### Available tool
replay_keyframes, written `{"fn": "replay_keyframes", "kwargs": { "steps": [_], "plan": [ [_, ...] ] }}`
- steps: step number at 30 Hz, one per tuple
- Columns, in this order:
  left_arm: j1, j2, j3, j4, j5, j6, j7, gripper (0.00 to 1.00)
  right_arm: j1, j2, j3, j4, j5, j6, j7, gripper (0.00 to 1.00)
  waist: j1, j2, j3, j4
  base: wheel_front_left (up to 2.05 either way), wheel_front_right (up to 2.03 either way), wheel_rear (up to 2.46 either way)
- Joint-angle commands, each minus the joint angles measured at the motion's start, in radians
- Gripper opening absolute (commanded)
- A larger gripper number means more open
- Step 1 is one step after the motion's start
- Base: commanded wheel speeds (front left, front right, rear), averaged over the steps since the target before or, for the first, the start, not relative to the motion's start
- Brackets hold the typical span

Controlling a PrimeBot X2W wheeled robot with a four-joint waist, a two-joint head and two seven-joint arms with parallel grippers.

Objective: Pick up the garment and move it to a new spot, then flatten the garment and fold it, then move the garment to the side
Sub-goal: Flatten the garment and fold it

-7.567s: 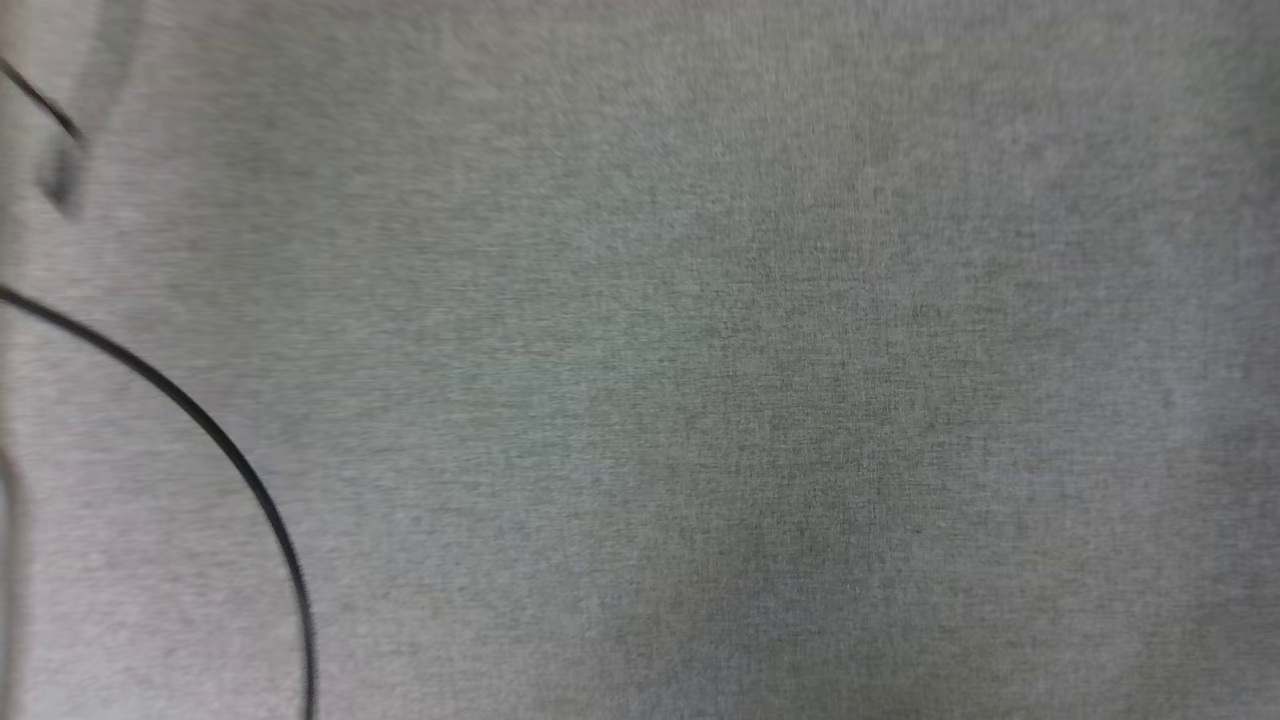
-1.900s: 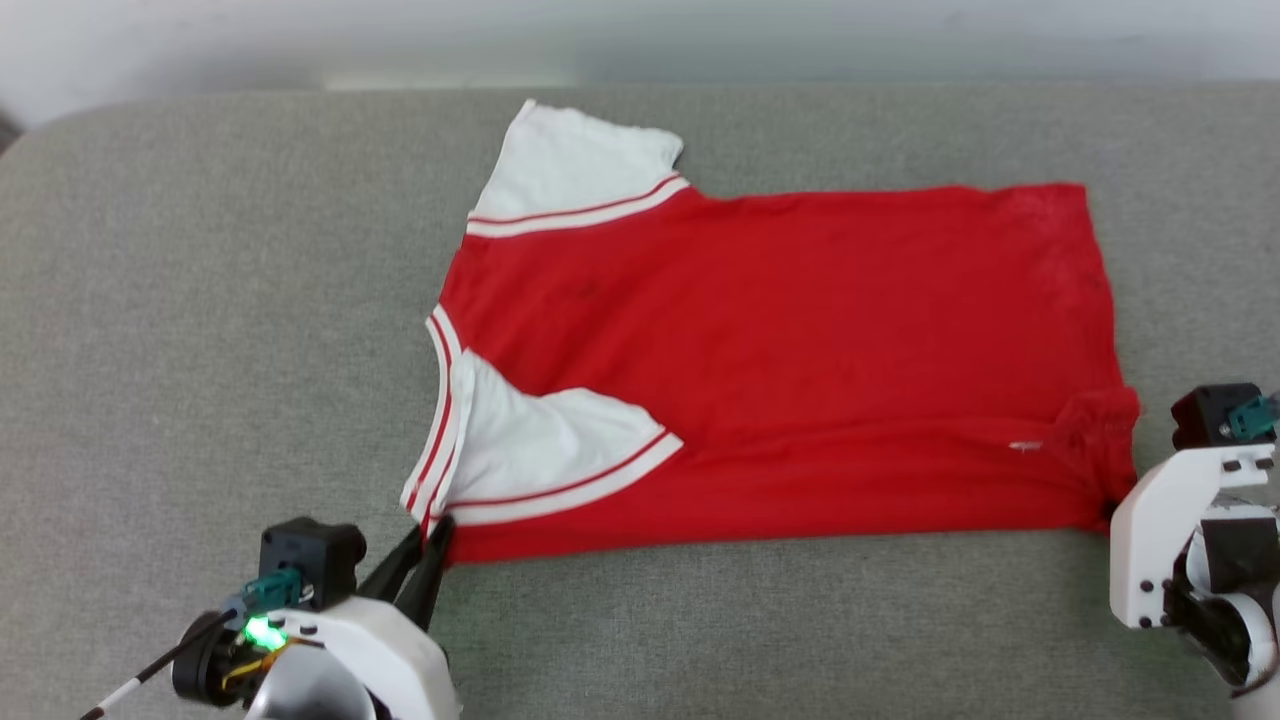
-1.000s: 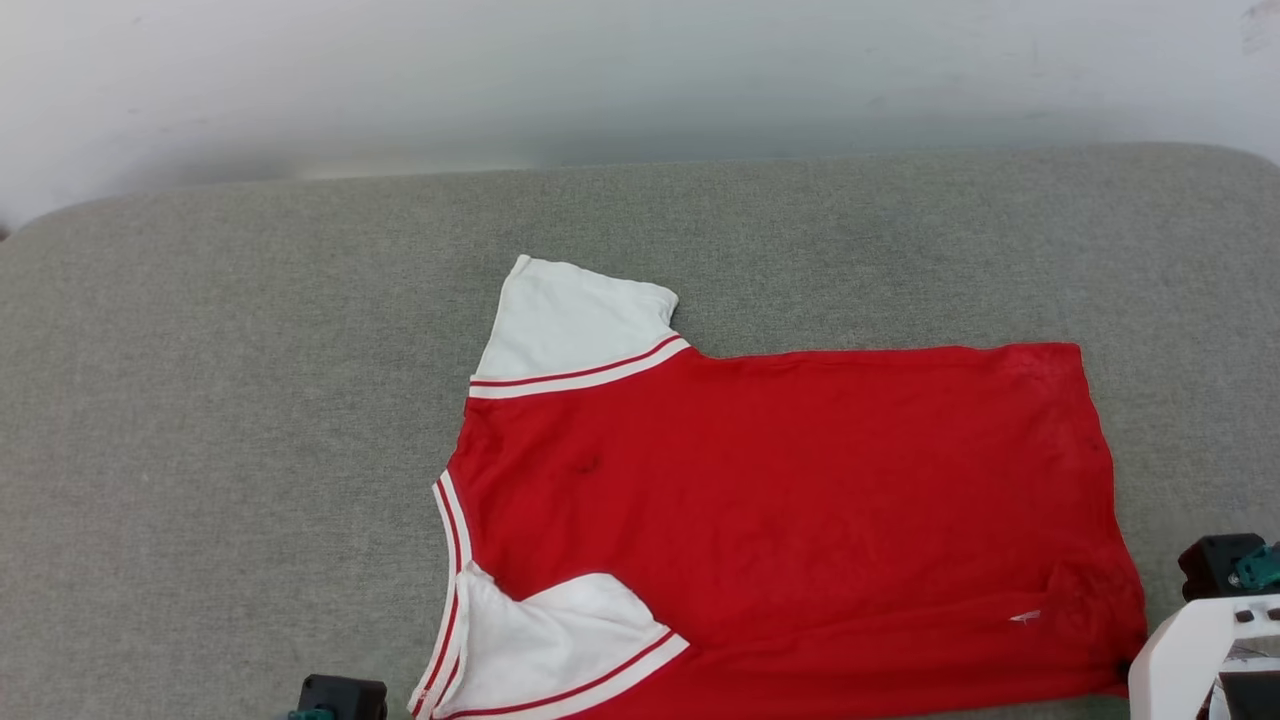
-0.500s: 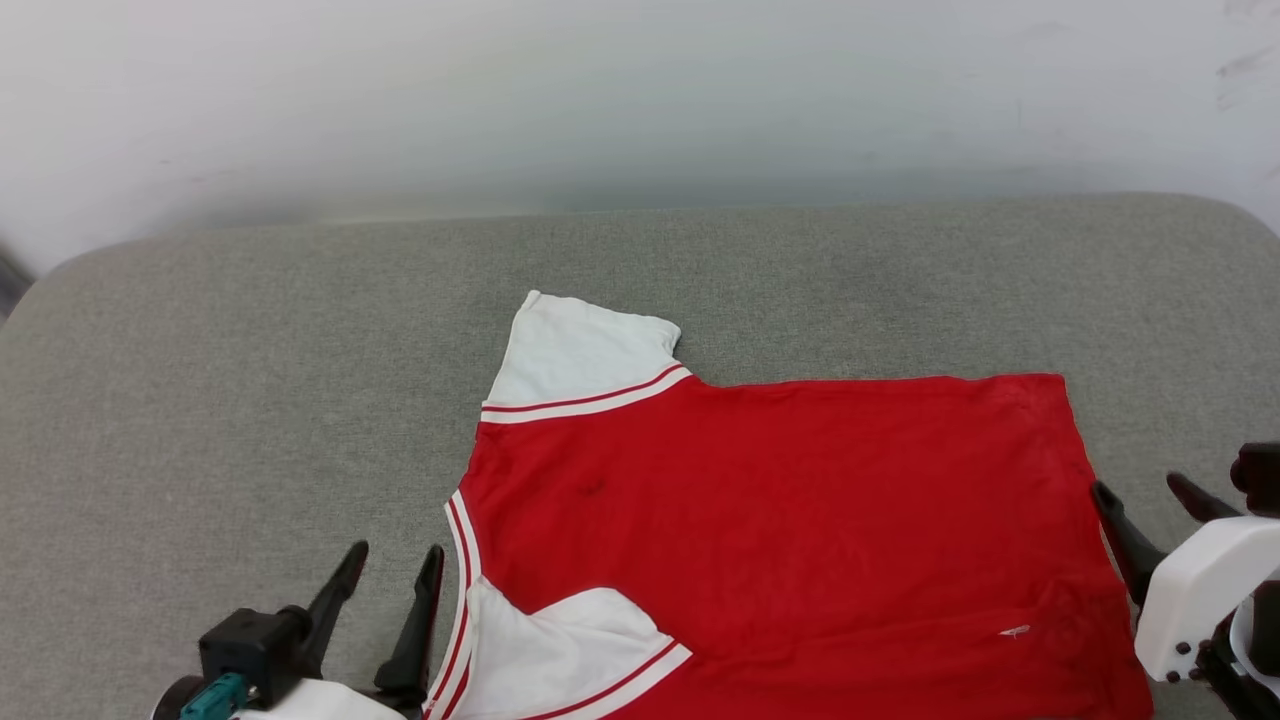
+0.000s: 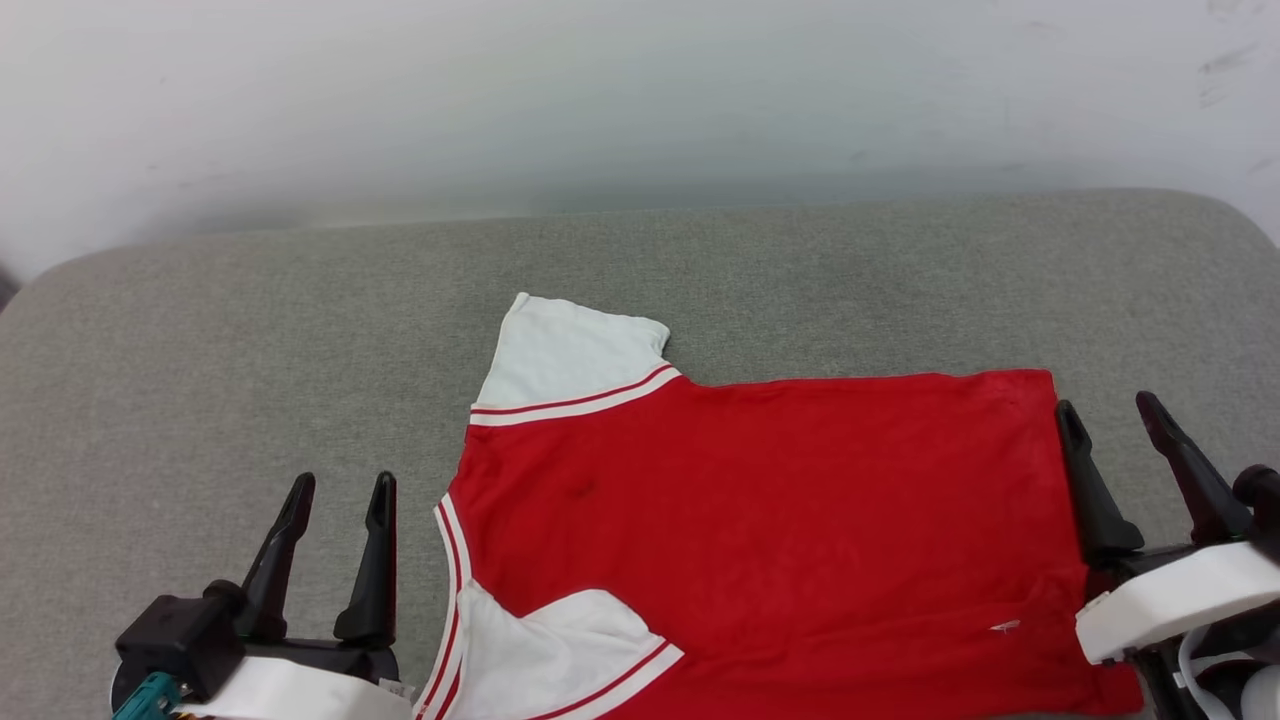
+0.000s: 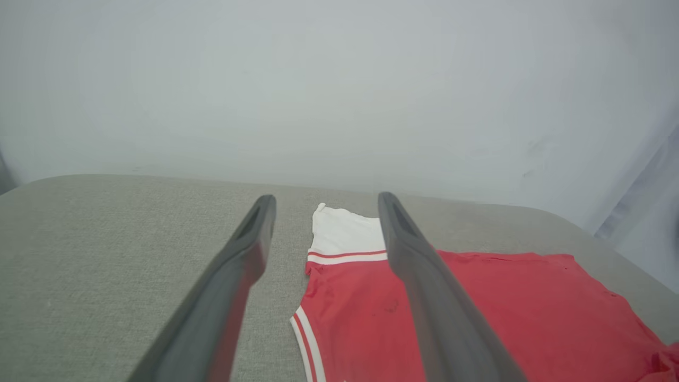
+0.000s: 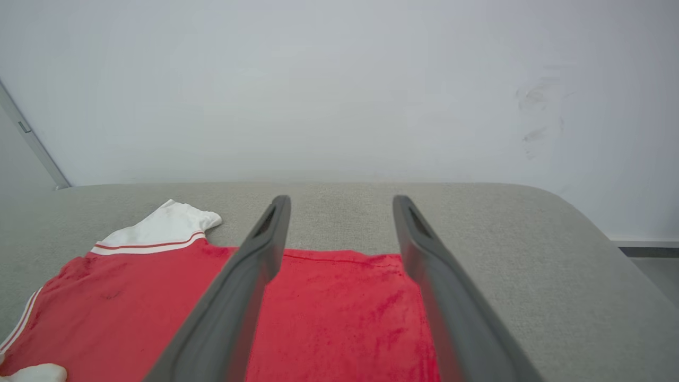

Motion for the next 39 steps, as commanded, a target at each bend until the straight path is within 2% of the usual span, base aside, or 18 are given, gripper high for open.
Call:
{"fn": "replay_keyframes", "kwargs": {
  "steps": [1, 4, 10, 15, 18, 27, 32, 35, 39],
  "plan": [
    [0.009, -0.014, 0.017, -0.002, 0.010, -0.015, -0.004, 1.00, 0.009, 0.012, 0.004, 0.005, -0.001, -0.001, -0.031, 1.00, 0.0000, 0.0000, 0.002, -0.005, 0.00, 0.00, 0.00],
    [-0.007, -0.038, 0.051, 0.014, 0.047, -0.074, -0.004, 1.00, -0.009, 0.014, 0.027, 0.019, -0.004, -0.001, -0.094, 1.00, 0.0000, 0.0000, 0.025, -0.026, 0.00, 0.00, 0.00],
    [-0.110, -0.006, 0.049, 0.047, 0.036, -0.138, 0.020, 1.00, -0.041, 0.016, 0.024, 0.004, 0.004, -0.001, -0.120, 1.00, 0.0000, 0.0000, 0.088, -0.065, 0.00, 0.00, 0.00],
    [-0.264, 0.093, 0.050, 0.070, 0.007, -0.176, 0.135, 1.00, -0.081, 0.001, 0.058, -0.005, -0.013, -0.001, -0.125, 1.00, 0.0000, 0.0000, 0.168, -0.123, 0.00, 0.00, 0.00],
    [-0.384, 0.145, 0.033, 0.091, -0.065, -0.191, 0.265, 1.00, -0.104, -0.002, 0.059, -0.001, -0.010, -0.001, -0.134, 1.00, 0.0000, 0.0000, 0.211, -0.150, 0.00, 0.00, 0.00],
    [-0.721, 0.358, -0.086, 0.197, -0.205, -0.200, 0.698, 1.00, -0.156, 0.032, 0.056, 0.036, -0.016, -0.001, -0.197, 1.00, 0.0000, 0.0000, 0.313, -0.239, 0.00, 0.00, 0.00],
    [-0.838, 0.406, -0.128, 0.279, -0.283, -0.198, 0.939, 1.00, -0.173, 0.053, 0.070, 0.073, -0.011, -0.001, -0.233, 1.00, 0.0000, 0.0000, 0.349, -0.282, 0.00, 0.00, 0.00],
    [-0.891, 0.431, -0.139, 0.324, -0.311, -0.183, 1.062, 1.00, -0.182, 0.063, 0.081, 0.087, -0.004, -0.001, -0.250, 1.00, 0.0000, 0.0000, 0.368, -0.307, 0.00, 0.00, 0.00],
    [-0.936, 0.445, -0.133, 0.382, -0.344, -0.131, 1.178, 1.00, -0.203, 0.076, 0.090, 0.105, -0.004, -0.001, -0.264, 1.00, 0.0000, 0.0000, 0.397, -0.336, 0.00, 0.00, 0.00]
  ]
}}
